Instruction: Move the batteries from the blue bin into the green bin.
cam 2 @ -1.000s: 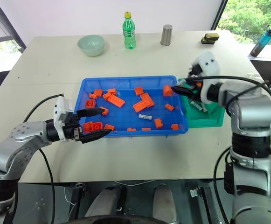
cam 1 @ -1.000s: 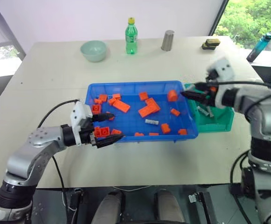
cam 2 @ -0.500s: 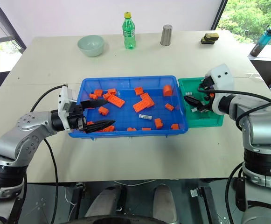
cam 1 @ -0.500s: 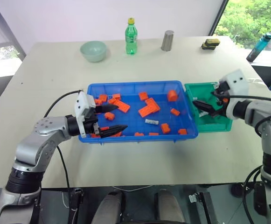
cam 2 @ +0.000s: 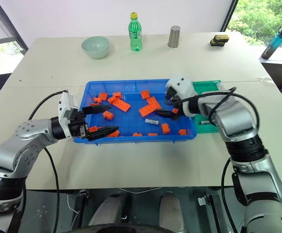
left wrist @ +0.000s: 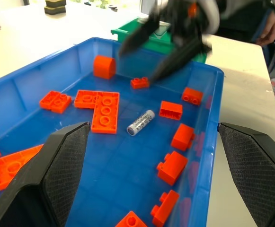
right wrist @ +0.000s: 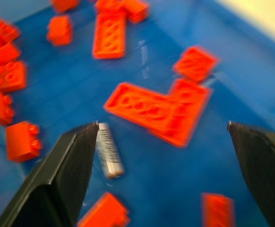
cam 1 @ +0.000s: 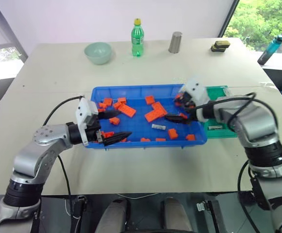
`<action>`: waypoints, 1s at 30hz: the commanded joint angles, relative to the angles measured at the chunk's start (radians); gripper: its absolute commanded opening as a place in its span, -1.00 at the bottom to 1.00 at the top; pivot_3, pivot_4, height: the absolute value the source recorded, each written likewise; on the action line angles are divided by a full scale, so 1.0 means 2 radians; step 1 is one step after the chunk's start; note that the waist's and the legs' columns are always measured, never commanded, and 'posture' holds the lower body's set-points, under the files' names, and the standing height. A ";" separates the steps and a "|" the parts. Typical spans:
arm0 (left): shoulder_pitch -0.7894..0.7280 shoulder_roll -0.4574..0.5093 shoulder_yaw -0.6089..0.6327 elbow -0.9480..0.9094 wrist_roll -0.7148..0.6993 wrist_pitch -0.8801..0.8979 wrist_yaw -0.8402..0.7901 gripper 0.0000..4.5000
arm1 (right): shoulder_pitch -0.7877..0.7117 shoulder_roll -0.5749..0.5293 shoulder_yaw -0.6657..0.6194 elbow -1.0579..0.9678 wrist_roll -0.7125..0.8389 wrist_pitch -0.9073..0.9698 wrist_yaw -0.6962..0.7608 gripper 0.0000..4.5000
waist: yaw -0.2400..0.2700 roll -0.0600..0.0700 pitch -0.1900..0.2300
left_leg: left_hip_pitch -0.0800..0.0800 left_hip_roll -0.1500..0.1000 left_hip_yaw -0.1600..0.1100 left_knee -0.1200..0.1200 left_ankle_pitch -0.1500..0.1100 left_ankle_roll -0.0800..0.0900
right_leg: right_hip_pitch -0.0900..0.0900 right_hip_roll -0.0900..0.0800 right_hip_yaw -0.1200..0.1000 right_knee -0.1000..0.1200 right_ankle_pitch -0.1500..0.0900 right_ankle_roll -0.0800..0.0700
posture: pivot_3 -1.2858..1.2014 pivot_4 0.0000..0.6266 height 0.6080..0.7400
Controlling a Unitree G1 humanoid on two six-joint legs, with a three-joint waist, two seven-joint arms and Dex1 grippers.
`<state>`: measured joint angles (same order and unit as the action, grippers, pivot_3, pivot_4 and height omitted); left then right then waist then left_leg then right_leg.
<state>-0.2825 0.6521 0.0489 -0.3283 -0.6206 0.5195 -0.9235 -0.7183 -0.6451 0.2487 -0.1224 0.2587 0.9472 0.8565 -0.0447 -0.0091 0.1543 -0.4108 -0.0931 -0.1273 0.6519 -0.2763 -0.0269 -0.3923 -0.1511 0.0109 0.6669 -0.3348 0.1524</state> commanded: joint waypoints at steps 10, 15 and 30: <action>0.003 0.009 0.016 -0.035 -0.008 0.000 0.005 1.00 | 0.022 0.022 0.062 0.034 -0.039 -0.060 0.005 0.62 | 0.000 0.000 0.000 | 0.000 0.000 0.000 0.000 0.000 0.000 | 0.000 0.000 0.000 0.000 0.000 0.000 | 0.03 -0.52 0.80; -0.006 0.007 0.012 -0.029 -0.007 -0.001 0.001 1.00 | 0.032 0.020 0.055 0.028 -0.042 -0.066 0.005 -0.55 | 0.000 0.000 0.000 | 0.000 0.000 -0.001 0.000 0.000 0.000 | 0.000 0.000 0.000 0.000 0.000 0.000 | 0.03 -0.52 0.80; -0.042 -0.002 -0.021 0.015 0.008 -0.020 -0.048 1.00 | -0.014 -0.077 -0.195 -0.033 0.063 0.102 -0.030 -0.98 | 0.005 0.000 0.000 | 0.000 0.000 -0.001 0.000 0.000 0.000 | 0.000 0.000 0.000 0.000 0.000 0.000 | 0.03 -0.52 0.80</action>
<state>-0.3478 0.6481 0.0067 -0.2905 -0.6071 0.5004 -1.0041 -0.7529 -0.7755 -0.0926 -0.1716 0.3751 1.1379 0.8075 -0.0347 -0.0091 0.1543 -0.4108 -0.0940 -0.1287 0.6521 -0.2764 -0.0267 -0.3911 -0.1516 0.0097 0.6665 -0.3348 0.1524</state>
